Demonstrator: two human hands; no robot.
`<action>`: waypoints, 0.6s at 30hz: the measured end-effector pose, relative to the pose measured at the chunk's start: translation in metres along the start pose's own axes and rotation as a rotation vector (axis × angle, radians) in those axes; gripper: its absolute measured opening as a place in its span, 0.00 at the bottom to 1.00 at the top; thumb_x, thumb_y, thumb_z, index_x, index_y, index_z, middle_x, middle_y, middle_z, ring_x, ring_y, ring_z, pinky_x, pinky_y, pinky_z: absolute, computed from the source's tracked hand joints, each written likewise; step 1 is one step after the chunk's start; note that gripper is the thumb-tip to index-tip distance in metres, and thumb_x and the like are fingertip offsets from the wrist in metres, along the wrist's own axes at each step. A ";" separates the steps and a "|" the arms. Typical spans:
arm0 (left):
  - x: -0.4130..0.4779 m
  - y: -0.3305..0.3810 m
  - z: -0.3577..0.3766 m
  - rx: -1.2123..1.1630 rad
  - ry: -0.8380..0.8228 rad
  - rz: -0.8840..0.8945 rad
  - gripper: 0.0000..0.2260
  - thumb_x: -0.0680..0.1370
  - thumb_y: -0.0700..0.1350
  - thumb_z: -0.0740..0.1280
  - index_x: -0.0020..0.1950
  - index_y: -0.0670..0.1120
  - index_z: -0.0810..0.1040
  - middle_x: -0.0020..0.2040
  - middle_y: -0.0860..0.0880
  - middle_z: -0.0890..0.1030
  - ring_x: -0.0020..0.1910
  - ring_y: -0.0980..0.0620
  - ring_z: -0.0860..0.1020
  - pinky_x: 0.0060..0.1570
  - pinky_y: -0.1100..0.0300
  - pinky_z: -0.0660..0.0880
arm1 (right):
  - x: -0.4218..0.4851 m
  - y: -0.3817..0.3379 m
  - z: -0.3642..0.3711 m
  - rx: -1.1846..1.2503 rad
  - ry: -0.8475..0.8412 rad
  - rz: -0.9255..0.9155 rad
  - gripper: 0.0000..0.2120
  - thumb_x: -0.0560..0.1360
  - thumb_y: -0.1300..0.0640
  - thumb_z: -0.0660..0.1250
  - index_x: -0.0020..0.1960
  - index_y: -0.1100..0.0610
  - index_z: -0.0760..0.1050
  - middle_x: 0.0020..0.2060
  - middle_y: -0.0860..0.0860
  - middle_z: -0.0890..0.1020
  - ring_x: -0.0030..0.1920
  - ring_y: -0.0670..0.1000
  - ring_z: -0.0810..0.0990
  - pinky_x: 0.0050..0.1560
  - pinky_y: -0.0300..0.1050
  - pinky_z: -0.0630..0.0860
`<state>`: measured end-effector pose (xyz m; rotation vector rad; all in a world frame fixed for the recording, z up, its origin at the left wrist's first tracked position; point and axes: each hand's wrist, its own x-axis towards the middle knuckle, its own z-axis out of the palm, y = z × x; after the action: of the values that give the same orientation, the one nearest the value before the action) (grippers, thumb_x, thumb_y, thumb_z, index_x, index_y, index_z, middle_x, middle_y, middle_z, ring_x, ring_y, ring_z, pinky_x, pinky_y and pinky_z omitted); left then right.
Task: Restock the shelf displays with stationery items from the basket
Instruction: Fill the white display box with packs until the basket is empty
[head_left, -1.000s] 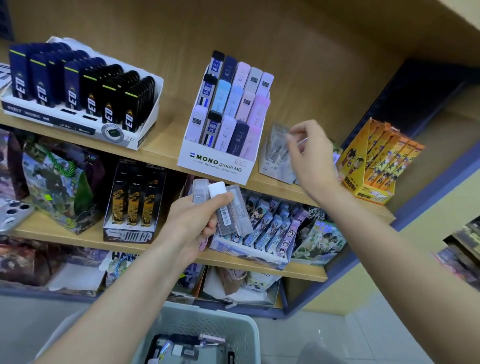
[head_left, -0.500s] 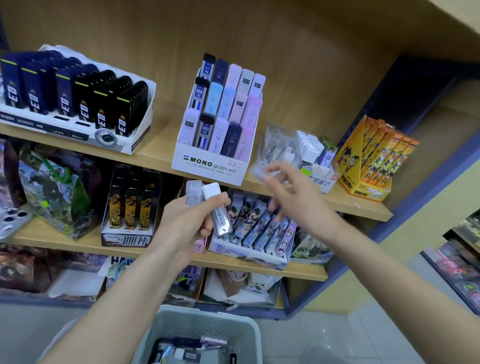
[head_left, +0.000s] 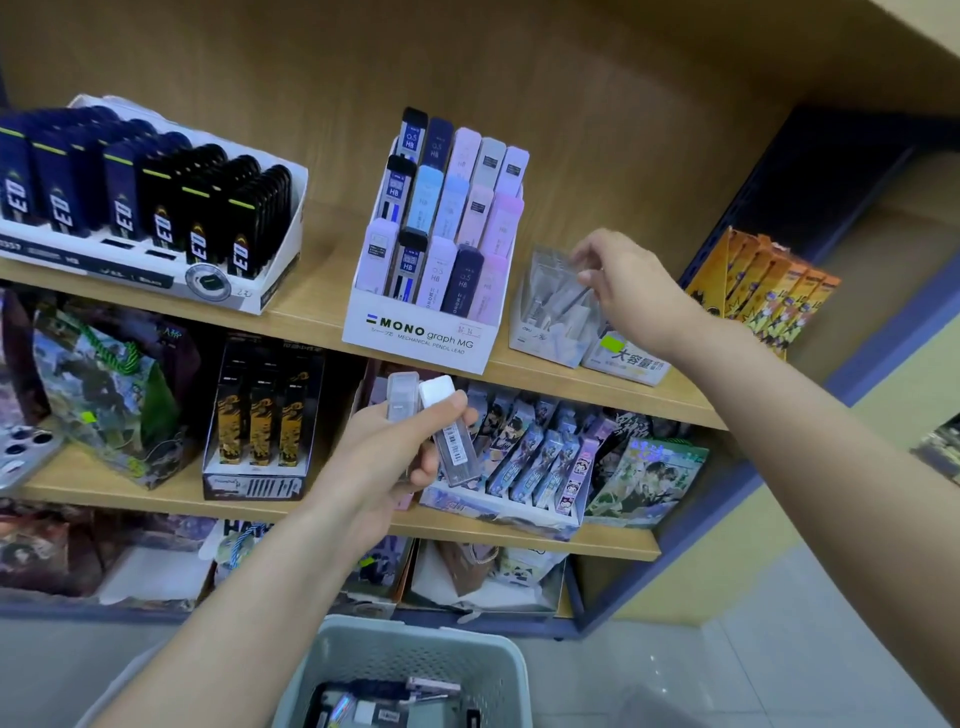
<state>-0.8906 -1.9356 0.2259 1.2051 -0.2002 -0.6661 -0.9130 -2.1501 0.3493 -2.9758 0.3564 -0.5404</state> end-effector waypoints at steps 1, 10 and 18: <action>0.000 0.001 -0.001 -0.004 -0.009 0.006 0.10 0.73 0.49 0.71 0.39 0.43 0.85 0.25 0.48 0.71 0.21 0.57 0.62 0.25 0.65 0.58 | 0.001 -0.001 -0.003 0.037 -0.011 0.016 0.09 0.81 0.63 0.56 0.61 0.57 0.66 0.51 0.55 0.74 0.48 0.55 0.75 0.45 0.46 0.74; 0.002 0.001 -0.002 0.018 -0.030 0.051 0.08 0.73 0.50 0.71 0.34 0.53 0.85 0.56 0.30 0.77 0.23 0.57 0.63 0.26 0.67 0.61 | 0.006 0.001 -0.013 0.085 -0.084 0.062 0.11 0.78 0.61 0.64 0.55 0.55 0.62 0.41 0.49 0.77 0.45 0.52 0.78 0.49 0.49 0.76; 0.007 -0.009 0.004 0.029 0.049 -0.025 0.08 0.73 0.50 0.72 0.42 0.45 0.79 0.24 0.49 0.69 0.24 0.54 0.62 0.31 0.59 0.56 | 0.009 0.011 0.015 -0.081 0.058 -0.062 0.12 0.74 0.57 0.69 0.56 0.56 0.73 0.50 0.49 0.70 0.44 0.49 0.74 0.52 0.49 0.74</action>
<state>-0.8905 -1.9446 0.2182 1.2521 -0.1544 -0.6570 -0.9019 -2.1621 0.3371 -3.0630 0.2982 -0.6341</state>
